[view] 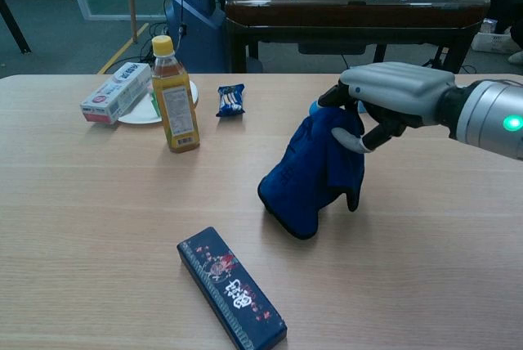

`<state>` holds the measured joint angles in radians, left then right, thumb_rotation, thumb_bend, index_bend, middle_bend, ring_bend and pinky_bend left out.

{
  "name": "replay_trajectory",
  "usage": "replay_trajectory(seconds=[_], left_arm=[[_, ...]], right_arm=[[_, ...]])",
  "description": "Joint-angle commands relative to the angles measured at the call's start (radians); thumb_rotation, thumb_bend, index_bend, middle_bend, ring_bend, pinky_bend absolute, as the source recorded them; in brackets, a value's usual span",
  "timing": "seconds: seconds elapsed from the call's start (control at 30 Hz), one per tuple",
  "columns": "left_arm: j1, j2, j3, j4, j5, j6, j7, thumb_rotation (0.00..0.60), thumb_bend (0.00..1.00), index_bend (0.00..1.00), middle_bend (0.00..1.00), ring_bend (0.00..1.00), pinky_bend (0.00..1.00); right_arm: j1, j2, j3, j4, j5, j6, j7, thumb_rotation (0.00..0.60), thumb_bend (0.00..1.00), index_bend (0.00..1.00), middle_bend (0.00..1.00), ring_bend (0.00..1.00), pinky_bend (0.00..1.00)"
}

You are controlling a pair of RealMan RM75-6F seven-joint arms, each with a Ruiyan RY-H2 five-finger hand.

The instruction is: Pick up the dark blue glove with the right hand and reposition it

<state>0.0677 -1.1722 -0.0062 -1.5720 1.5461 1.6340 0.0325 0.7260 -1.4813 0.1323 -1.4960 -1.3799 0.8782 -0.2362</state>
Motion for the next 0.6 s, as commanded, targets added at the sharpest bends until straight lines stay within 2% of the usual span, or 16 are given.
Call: replay_trajectory(seconds=[0.03,0.1,0.17,0.23,0.4,0.6], left_arm=[[0.001,-0.001,0.000,0.001,-0.001,0.000,0.000,0.600,0.33,0.11,0.00,0.04,0.00],[0.000,-0.001,0.000,0.001,-0.001,-0.001,-0.001,0.600,0.33,0.11,0.00,0.04,0.00],[0.000,0.000,0.000,0.001,0.001,-0.002,-0.001,0.600,0.33,0.11,0.00,0.04,0.00],[-0.002,-0.001,-0.001,-0.001,0.003,-0.002,0.001,0.600,0.33,0.11,0.00,0.04,0.00],[-0.008,0.000,-0.003,-0.007,0.008,-0.006,0.006,0.600,0.33,0.11,0.00,0.04,0.00],[-0.019,0.002,-0.007,-0.013,0.012,-0.014,0.008,0.600,0.33,0.11,0.00,0.04,0.00]], right_arm=[[0.014,0.008,-0.007,-0.026,0.057,-0.045,-0.052,0.600,0.30,0.16,0.21,0.25,0.40],[0.014,0.009,-0.007,-0.031,0.067,-0.037,-0.064,0.600,0.19,0.03,0.09,0.15,0.29],[0.010,0.012,-0.006,-0.035,0.065,-0.022,-0.064,0.600,0.13,0.00,0.02,0.08,0.22],[0.004,0.024,-0.004,-0.044,0.060,-0.003,-0.056,0.600,0.11,0.00,0.00,0.05,0.19],[-0.029,0.081,-0.011,-0.079,0.041,0.061,-0.054,0.600,0.11,0.00,0.01,0.04,0.19],[-0.110,0.166,-0.039,-0.111,0.033,0.172,-0.077,0.600,0.17,0.00,0.12,0.08,0.19]])
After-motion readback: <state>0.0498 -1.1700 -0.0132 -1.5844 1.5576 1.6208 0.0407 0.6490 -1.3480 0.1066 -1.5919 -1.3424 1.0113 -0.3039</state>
